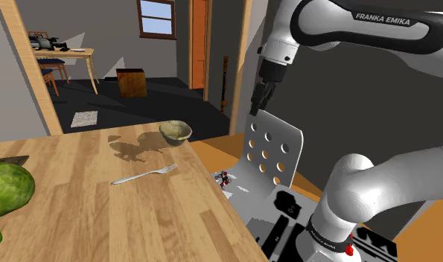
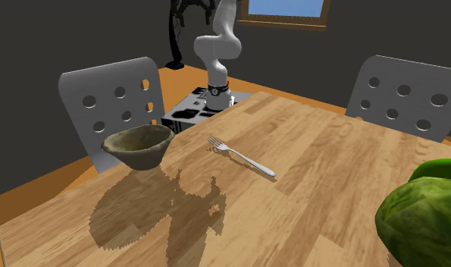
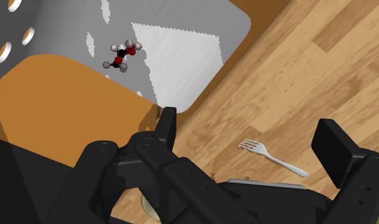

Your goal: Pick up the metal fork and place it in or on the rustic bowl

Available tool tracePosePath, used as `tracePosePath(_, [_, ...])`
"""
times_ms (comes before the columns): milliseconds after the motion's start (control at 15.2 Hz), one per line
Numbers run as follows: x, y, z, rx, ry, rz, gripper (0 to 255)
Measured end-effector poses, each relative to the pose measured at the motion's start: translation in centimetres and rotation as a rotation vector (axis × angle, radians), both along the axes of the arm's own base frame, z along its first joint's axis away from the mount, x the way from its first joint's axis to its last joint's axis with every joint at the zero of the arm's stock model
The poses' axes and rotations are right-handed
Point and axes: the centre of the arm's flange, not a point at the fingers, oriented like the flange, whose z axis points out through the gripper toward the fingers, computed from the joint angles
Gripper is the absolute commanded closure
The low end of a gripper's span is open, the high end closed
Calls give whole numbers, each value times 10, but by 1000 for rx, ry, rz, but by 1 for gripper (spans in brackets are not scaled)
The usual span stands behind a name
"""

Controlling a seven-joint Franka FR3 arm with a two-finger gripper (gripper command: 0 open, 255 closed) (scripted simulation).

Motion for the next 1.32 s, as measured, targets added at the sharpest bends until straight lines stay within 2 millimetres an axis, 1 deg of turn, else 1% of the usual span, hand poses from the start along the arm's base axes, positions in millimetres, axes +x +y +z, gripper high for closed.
tracePosePath(66, [0, 0, 0, 0, 0, 0, 0])
tracePosePath(132, [5, 2, -3, -3, 2, 11, 0])
tracePosePath(264, [26, 9, -12, -12, 7, 47, 0])
tracePosePath(396, [49, 15, -27, -24, 13, 90, 0])
tracePosePath(792, [115, 49, -64, -59, 32, 226, 0])
tracePosePath(924, [132, 58, -79, -72, 39, 272, 0])
tracePosePath(1056, [156, 72, -93, -83, 45, 318, 0])
tracePosePath(1320, [190, 100, -124, -107, 57, 409, 0])
